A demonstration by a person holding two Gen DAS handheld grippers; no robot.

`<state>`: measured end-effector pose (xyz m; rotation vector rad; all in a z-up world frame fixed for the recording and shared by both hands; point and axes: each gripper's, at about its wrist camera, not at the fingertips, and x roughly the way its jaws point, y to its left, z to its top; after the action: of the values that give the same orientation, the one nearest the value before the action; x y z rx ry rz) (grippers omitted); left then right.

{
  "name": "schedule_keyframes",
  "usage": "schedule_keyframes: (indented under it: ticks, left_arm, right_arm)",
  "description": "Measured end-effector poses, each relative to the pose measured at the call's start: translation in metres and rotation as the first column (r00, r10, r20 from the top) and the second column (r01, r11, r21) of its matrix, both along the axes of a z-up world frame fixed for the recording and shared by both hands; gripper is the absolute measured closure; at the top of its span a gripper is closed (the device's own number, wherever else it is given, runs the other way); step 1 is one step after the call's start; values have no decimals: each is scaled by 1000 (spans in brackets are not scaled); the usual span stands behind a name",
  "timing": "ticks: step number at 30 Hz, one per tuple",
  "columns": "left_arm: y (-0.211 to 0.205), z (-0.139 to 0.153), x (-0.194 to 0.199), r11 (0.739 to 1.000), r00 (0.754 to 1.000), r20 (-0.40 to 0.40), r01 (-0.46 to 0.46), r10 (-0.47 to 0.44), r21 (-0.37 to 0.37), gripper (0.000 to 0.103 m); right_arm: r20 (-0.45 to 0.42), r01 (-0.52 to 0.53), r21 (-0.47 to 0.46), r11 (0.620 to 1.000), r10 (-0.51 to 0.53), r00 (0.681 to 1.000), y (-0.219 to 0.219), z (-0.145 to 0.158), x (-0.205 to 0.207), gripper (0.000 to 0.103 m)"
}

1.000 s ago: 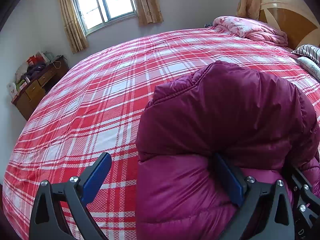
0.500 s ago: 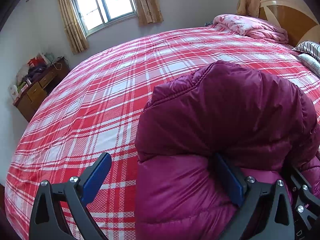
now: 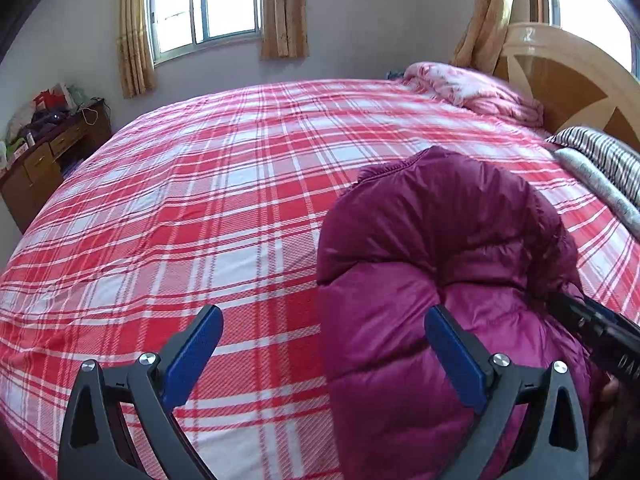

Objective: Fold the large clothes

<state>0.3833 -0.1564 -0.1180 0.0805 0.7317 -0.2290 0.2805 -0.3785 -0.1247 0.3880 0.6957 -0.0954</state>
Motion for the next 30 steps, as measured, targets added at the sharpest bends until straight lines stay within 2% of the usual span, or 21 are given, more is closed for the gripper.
schedule_keyframes:
  ticks: [1, 2, 6, 9, 12, 14, 16, 17, 18, 19, 20, 22, 24, 27, 30]
  left_arm:
    - [9, 2, -7, 1000, 1000, 6, 8, -8, -25, 2]
    - [16, 1, -11, 999, 1000, -2, 12, -12, -43, 2]
    - [19, -14, -10, 994, 995, -83, 51, -60, -97, 2]
    - [14, -26, -10, 993, 994, -84, 56, -65, -100, 2]
    - [12, -31, -8, 988, 993, -93, 62, -75, -142, 2]
    - [9, -35, -5, 984, 991, -106, 69, -87, -167, 2]
    - [3, -36, -5, 980, 988, -117, 79, -102, -184, 2]
    - [-1, -35, -7, 979, 987, -110, 93, -114, -184, 2]
    - [-6, -32, -11, 977, 986, -95, 117, -135, -178, 12]
    - [-11, -29, -15, 972, 982, -86, 154, -171, -178, 38]
    - [-19, -25, -22, 967, 975, -76, 196, -210, -162, 45]
    - [-33, -17, -37, 976, 977, -31, 211, -213, -54, 54]
    - [-38, -8, -48, 978, 978, -16, 210, -210, -4, 62]
    - [-24, 7, -59, 981, 982, -20, 189, -189, -34, 72]
    - [-2, 23, -71, 985, 986, 5, 168, -168, -43, 74]
  right_arm:
    - [22, 27, -10, 1000, -27, 999, -6, 3, -9, 8]
    - [25, 40, -12, 999, -40, 999, -12, 4, -14, 5]
    - [-42, 17, 84, 996, -13, 999, -34, -14, -15, 5]
    - [-52, -14, 149, 989, 22, 998, -39, -24, -15, 6]
    - [-53, -55, 147, 988, 63, 997, -36, -30, -12, 13]
    - [-47, -106, 183, 977, 117, 992, -33, -33, -10, 29]
    - [-46, -125, 211, 969, 138, 989, -29, -36, -9, 39]
    - [-40, -135, 221, 966, 147, 988, -29, -36, -11, 48]
    - [-34, -143, 232, 962, 155, 987, -27, -35, -13, 53]
    - [-30, -146, 240, 960, 157, 987, -26, -34, -16, 61]
    - [-26, -147, 241, 959, 157, 987, -25, -32, -19, 68]
    - [-8, -149, 231, 962, 155, 988, -20, -24, -29, 76]
    - [8, -149, 205, 967, 151, 989, -13, -16, -37, 78]
    - [35, -159, 201, 967, 155, 987, -4, -5, -43, 80]
    - [58, -188, 213, 959, 180, 982, 8, 2, -48, 80]
